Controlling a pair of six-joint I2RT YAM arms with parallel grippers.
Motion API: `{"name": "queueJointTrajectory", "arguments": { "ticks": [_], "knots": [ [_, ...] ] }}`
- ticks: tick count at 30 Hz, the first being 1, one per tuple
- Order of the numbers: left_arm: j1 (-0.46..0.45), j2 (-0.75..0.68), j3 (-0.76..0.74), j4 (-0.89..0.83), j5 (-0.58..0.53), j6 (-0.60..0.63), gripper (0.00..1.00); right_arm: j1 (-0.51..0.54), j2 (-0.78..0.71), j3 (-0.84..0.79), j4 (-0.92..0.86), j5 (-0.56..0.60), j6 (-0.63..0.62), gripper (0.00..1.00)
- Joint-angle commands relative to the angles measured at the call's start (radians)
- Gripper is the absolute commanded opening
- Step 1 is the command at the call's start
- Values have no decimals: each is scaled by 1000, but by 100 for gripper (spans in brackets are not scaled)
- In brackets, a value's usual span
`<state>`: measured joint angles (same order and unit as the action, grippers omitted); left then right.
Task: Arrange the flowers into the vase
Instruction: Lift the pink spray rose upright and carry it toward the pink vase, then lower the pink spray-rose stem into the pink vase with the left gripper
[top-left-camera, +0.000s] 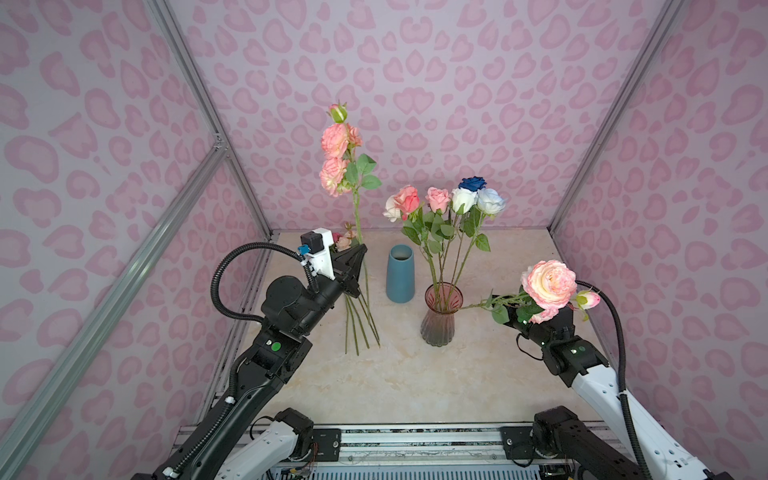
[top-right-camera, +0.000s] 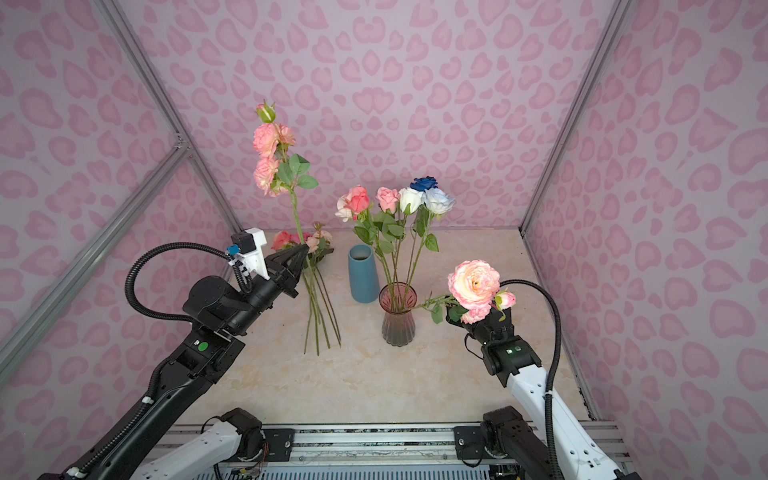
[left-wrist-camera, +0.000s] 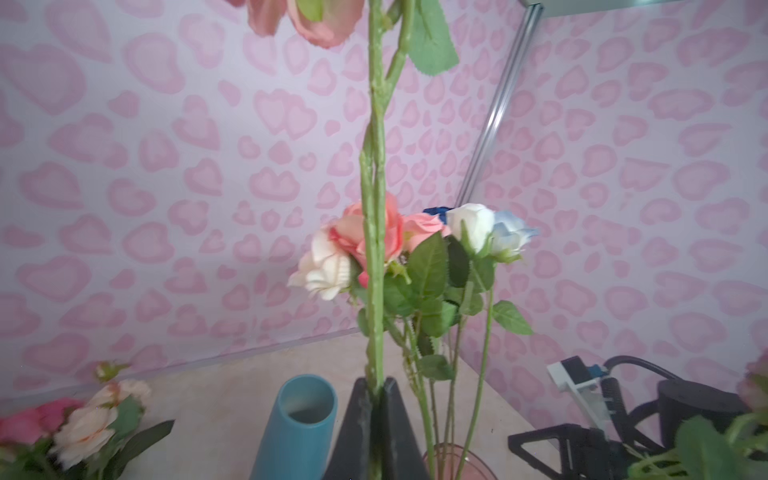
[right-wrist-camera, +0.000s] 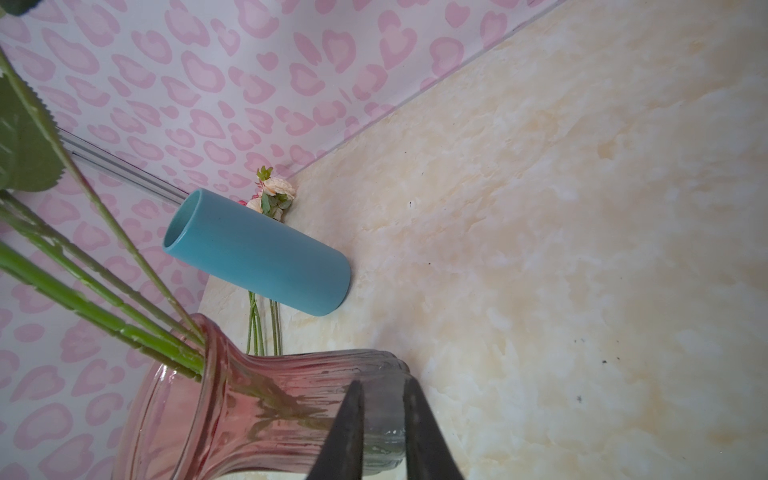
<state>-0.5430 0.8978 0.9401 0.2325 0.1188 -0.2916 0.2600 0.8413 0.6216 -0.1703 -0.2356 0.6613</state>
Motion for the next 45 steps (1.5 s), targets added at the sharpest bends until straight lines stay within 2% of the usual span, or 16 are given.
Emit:
{"name": "queueJointTrajectory", "arguments": {
  "ticks": [1, 6, 10, 17, 28, 40, 45],
  "knots": [
    [-103, 46, 62, 178, -63, 105, 3, 1, -6, 5, 11, 15, -9, 20],
    [-220, 172, 155, 298, -55, 158, 3, -1, -4, 8, 5, 15, -11, 20],
    [-276, 276, 206, 398, -74, 155, 3, -1, 1, 21, -9, 11, -20, 20],
    [-359, 439, 212, 553, -196, 154, 3, -8, -17, 20, -27, 21, -35, 21],
    [-399, 570, 127, 666, -309, 183, 3, -21, -27, 17, -39, 8, -42, 21],
    [-422, 582, -3, 707, -407, 144, 3, -22, -22, -9, -23, 1, -31, 21],
    [-436, 588, -36, 711, -413, 133, 3, -23, -12, -14, -12, -4, -23, 21]
  ]
}}
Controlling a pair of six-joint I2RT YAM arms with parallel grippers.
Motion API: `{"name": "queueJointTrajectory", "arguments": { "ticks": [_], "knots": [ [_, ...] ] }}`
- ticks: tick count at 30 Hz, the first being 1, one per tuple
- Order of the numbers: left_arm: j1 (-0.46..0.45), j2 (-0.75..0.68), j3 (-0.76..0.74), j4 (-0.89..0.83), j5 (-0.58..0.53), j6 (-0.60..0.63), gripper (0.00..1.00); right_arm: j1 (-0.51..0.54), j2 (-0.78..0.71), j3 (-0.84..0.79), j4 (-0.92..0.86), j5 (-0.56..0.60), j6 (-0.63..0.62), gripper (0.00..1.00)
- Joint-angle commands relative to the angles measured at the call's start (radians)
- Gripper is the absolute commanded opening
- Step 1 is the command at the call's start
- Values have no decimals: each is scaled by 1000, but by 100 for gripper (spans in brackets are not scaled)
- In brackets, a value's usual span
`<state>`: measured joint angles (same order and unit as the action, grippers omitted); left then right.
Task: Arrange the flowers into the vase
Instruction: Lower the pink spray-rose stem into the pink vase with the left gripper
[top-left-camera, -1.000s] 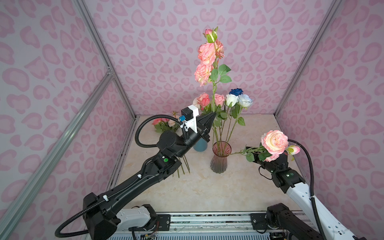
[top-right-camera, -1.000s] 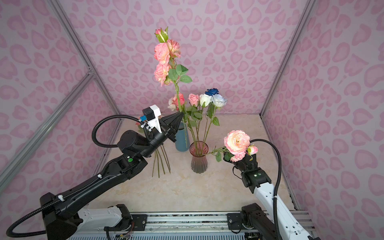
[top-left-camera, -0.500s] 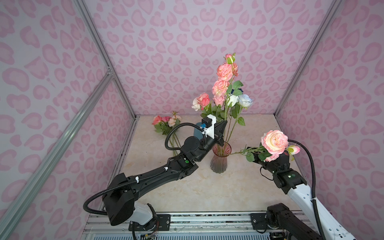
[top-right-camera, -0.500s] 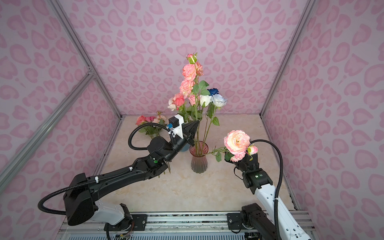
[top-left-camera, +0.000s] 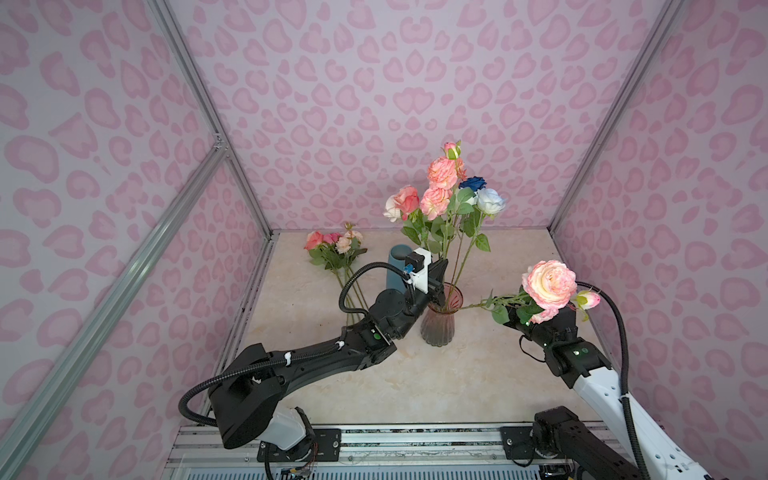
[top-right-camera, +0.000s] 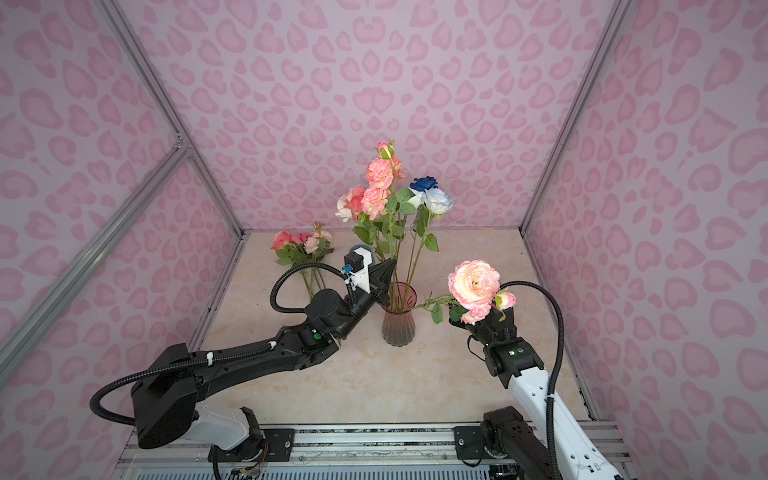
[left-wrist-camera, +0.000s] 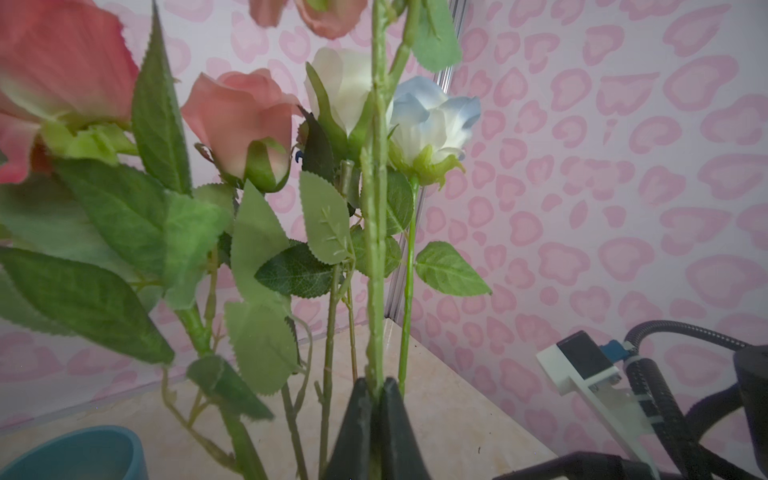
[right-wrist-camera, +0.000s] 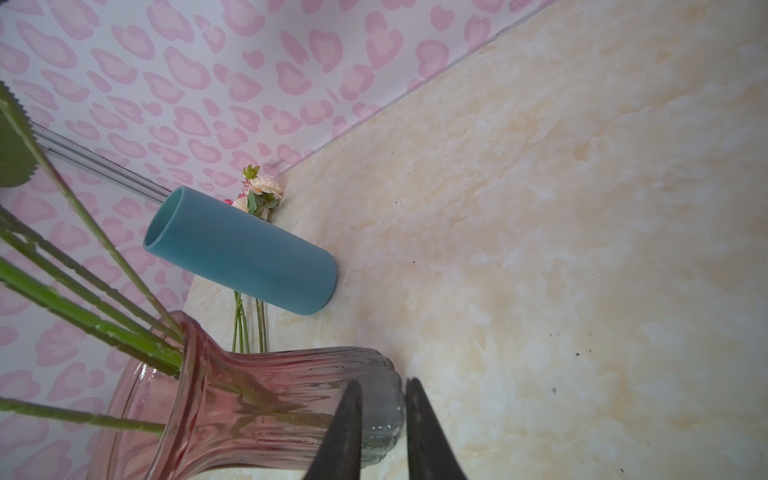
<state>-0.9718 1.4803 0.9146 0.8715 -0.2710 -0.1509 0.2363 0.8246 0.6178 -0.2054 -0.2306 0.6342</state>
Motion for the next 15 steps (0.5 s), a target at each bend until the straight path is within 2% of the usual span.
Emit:
{"name": "queueJointTrajectory", "arguments": {
  "ticks": [1, 8, 15],
  "knots": [
    [-12, 8, -14, 73, -24, -5, 3, 1, 7, -10, 24, -9, 5, 21],
    [-48, -4, -46, 51, -34, 37, 5, 1, 13, -17, 33, -15, 17, 21],
    [-63, -27, -43, -26, -49, 64, 22, 1, 7, -16, 31, -16, 20, 21]
  ]
}}
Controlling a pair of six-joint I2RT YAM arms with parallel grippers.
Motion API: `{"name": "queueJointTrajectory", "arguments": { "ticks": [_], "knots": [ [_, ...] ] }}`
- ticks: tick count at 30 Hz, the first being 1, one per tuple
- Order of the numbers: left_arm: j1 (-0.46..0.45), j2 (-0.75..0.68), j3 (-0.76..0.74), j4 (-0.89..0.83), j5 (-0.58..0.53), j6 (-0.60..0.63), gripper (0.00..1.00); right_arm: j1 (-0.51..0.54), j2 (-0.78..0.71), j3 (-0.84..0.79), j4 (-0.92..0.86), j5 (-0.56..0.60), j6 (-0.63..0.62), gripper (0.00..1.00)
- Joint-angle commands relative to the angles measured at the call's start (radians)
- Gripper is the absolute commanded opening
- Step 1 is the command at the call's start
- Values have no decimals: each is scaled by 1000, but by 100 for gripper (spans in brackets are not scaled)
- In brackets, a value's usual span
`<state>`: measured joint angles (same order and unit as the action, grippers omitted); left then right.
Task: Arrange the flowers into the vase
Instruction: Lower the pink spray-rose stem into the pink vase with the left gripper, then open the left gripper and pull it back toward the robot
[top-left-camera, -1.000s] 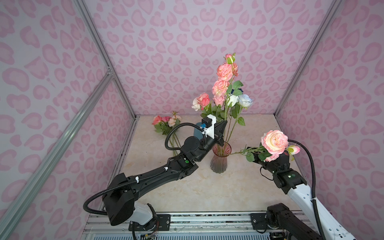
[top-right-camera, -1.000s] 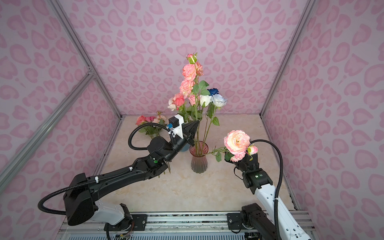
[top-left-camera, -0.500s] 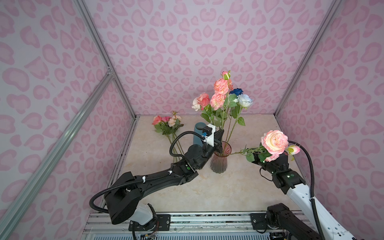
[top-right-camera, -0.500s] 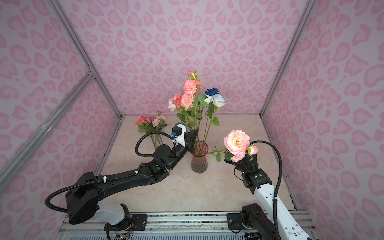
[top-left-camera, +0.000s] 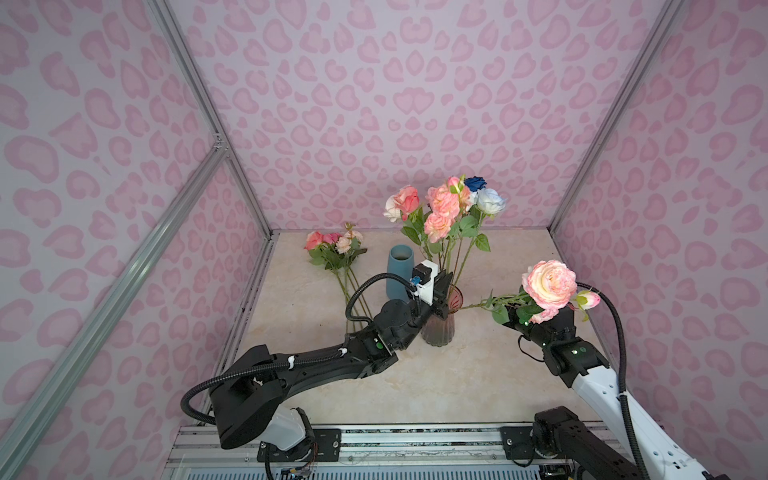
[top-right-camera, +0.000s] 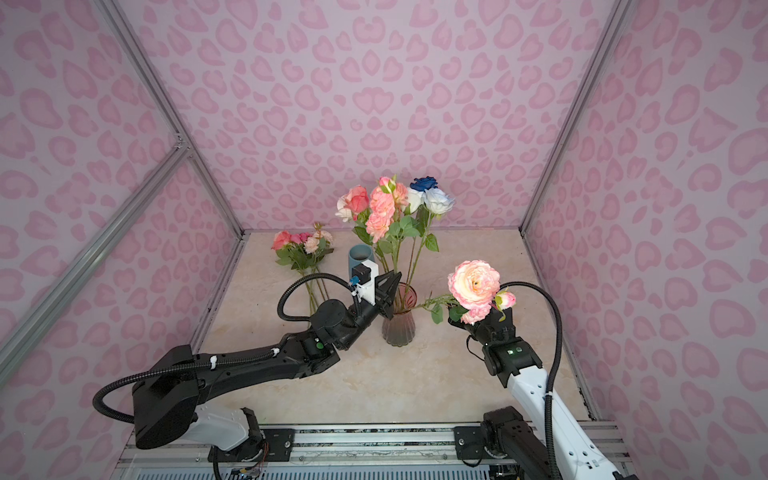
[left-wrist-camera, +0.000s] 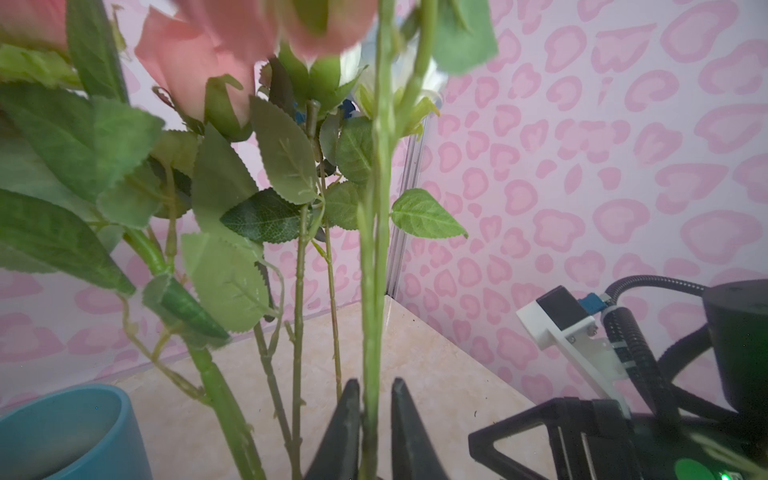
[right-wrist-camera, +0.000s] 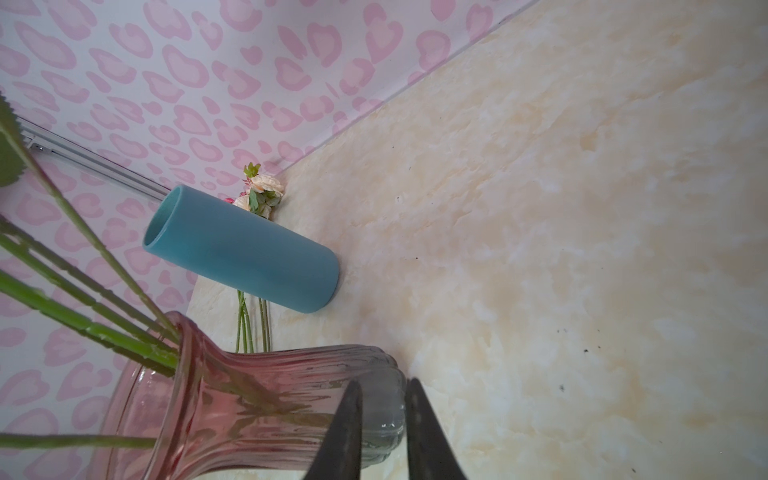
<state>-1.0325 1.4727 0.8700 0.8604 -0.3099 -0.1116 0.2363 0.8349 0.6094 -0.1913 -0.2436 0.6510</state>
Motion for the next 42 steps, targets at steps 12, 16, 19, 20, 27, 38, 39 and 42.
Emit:
{"name": "queueJointTrajectory", "arguments": {
  "ticks": [12, 16, 19, 20, 27, 38, 39, 42],
  "knots": [
    [-38, -81, 10, -142, -66, 52, 35, 1, -13, -4, 13, -10, 7, 21],
    [-37, -141, 3, -199, -77, 40, 48, 1, -2, 15, -6, -15, -2, 23],
    [-38, -184, 12, -262, -56, 37, 55, 0, 13, 38, -25, -31, -8, 24],
    [-38, -201, 12, -283, -51, 34, 58, 0, 19, 47, -36, -36, -12, 24],
    [-37, -347, -49, -362, -31, 19, 62, 1, 60, 140, -135, -51, -35, 25],
    [-38, -682, -298, -531, -250, -112, 63, 6, 264, 449, -553, -45, -130, 33],
    [-38, -713, -324, -554, -290, -137, 64, 9, 268, 463, -573, -40, -136, 33],
    [-38, -779, -385, -637, -413, -223, 74, 10, 261, 488, -608, -18, -135, 34]
  ]
}}
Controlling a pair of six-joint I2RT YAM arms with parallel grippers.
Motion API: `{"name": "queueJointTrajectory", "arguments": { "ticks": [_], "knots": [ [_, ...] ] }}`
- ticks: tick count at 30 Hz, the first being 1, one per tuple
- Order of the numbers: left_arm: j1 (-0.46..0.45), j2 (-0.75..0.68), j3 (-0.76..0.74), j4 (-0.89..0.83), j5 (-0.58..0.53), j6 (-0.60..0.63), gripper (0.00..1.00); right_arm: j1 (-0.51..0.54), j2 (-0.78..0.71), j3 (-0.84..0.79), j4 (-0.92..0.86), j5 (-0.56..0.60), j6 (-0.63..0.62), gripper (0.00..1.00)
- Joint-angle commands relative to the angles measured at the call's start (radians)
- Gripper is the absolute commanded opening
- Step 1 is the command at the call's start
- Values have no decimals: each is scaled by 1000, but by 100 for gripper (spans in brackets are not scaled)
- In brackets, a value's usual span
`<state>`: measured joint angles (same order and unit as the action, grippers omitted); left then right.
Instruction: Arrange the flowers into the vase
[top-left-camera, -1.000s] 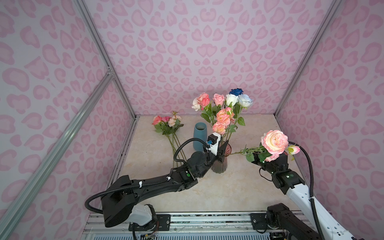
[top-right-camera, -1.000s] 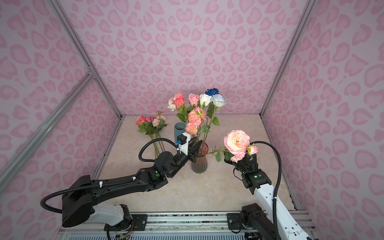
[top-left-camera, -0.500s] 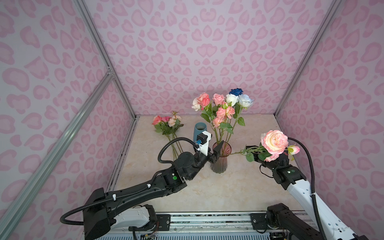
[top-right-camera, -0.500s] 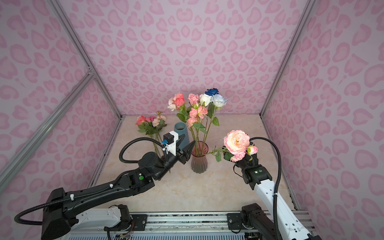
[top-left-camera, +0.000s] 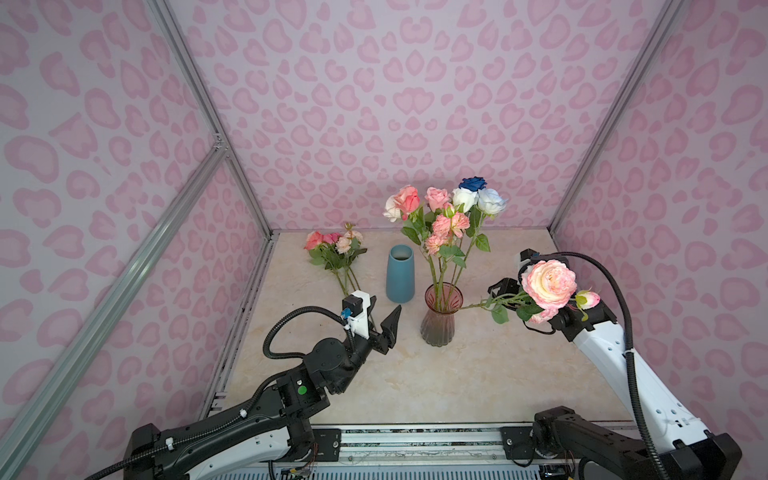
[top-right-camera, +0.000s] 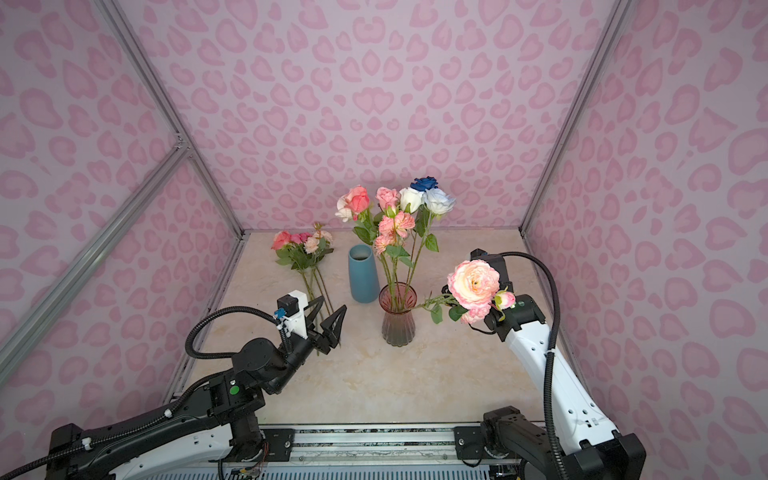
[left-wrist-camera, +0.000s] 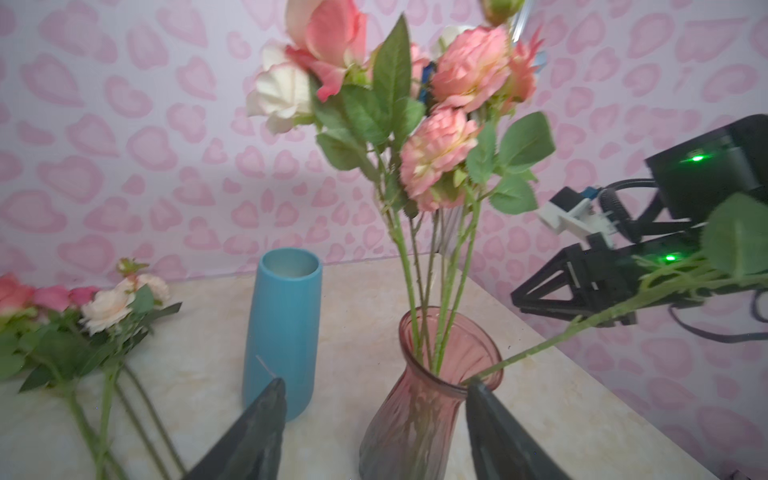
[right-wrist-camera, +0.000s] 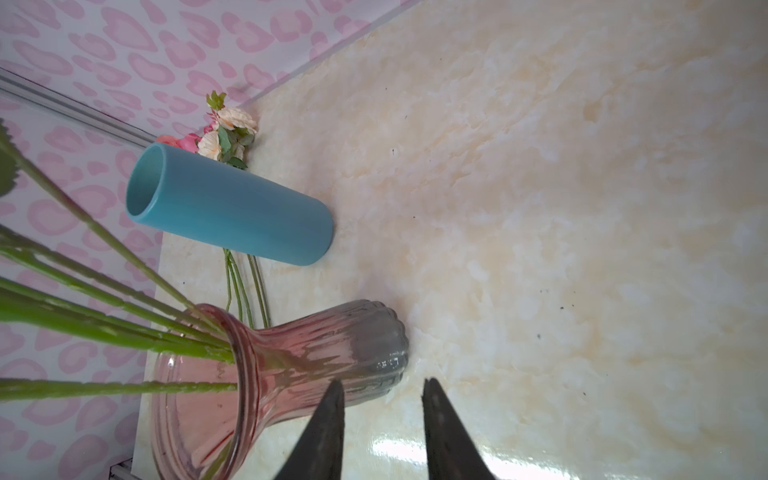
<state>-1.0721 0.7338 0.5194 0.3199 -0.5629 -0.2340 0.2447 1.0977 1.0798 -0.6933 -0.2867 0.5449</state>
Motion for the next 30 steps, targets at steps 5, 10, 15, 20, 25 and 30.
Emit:
{"name": "queueJointTrajectory", "arguments": {
  "ticks": [5, 10, 15, 20, 25, 30],
  "knots": [
    [18, -109, -75, -342, -359, -309, 89, 11, 14, 61, -144, -18, -31, 34],
    [48, -191, -122, -492, -402, -490, 98, 70, 51, 106, -178, -15, -37, 36],
    [58, -305, -174, -554, -395, -562, 98, 82, 82, 151, -162, -66, -21, 37],
    [58, -425, -218, -601, -400, -590, 98, 113, 172, 188, -125, -120, 3, 38],
    [59, -534, -221, -664, -404, -586, 99, 161, 245, 226, -97, -136, 13, 38],
    [59, -595, -254, -674, -395, -592, 99, 171, 273, 236, -99, -132, 11, 38]
  ]
}}
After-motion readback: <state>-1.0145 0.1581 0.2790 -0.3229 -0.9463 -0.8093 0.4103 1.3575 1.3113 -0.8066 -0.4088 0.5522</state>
